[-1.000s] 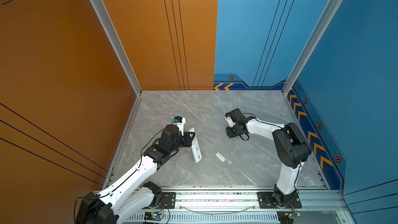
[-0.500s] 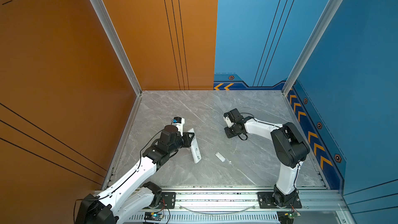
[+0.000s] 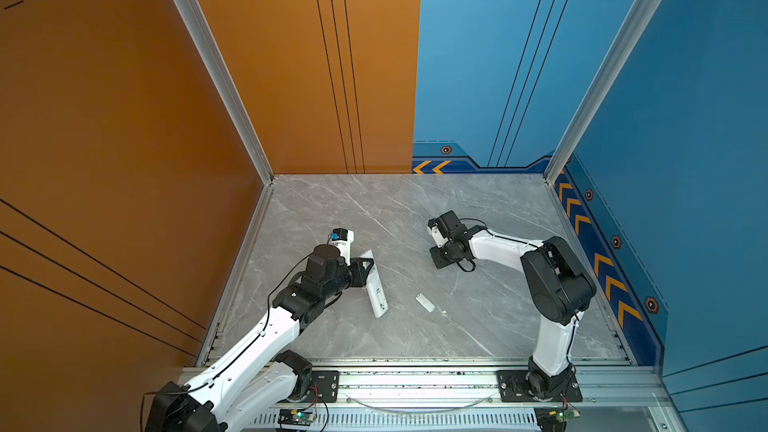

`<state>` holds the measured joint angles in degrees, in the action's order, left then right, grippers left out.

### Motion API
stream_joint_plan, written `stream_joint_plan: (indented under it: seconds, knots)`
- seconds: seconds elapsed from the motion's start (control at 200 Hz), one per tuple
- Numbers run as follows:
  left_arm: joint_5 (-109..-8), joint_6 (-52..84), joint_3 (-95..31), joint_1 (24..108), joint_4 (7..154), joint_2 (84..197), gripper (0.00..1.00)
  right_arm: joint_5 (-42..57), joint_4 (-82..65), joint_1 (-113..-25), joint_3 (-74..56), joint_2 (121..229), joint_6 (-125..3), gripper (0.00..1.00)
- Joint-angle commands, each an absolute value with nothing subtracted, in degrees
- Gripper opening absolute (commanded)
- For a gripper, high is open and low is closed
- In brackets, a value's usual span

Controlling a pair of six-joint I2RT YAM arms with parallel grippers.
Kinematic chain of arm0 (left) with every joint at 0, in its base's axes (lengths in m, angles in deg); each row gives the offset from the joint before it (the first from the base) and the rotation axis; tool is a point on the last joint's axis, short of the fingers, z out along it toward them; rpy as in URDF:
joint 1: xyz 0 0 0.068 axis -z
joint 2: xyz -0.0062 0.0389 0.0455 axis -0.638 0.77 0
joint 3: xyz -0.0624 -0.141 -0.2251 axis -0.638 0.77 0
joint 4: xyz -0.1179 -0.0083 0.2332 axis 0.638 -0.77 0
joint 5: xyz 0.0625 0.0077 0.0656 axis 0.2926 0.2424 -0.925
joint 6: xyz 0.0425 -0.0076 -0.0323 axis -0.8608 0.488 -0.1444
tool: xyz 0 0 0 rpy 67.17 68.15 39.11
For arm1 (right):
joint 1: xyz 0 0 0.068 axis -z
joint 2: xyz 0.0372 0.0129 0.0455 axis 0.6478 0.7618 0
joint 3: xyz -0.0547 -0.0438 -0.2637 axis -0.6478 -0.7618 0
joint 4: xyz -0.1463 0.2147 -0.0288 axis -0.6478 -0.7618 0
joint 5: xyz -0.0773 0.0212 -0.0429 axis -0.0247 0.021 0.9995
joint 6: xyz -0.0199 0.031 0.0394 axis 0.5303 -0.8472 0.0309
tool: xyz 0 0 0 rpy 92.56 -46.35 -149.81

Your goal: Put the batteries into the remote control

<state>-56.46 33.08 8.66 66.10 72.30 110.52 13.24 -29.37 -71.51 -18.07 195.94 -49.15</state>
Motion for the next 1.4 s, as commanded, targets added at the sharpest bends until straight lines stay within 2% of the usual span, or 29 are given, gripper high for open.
stream_joint_plan:
  seconds: [0.0, 0.17, 0.571, 1.006, 1.397]
  knots:
    - [-53.4, 34.9, 10.0, 65.6, 74.4, 109.2, 0.0, 12.2, -31.1, -73.7, -20.8, 194.4, -48.3, 0.06]
    - [-52.4, 36.0, 11.5, 65.9, 74.7, 107.9, 0.0, 12.2, -31.0, -76.6, -23.1, 191.9, -48.3, 0.05]
    - [-51.3, 37.7, 15.1, 67.1, 75.3, 102.6, 0.0, 14.0, -31.0, -79.8, -23.6, 193.8, -48.8, 0.05]
    - [-49.9, 38.1, 17.5, 67.0, 77.3, 98.5, 0.0, 16.1, -31.0, -80.2, -24.0, 194.4, -48.9, 0.19]
    - [-50.4, 37.8, 17.4, 66.9, 76.4, 98.3, 0.0, 18.4, -32.6, -80.2, -22.5, 195.9, -48.1, 0.19]
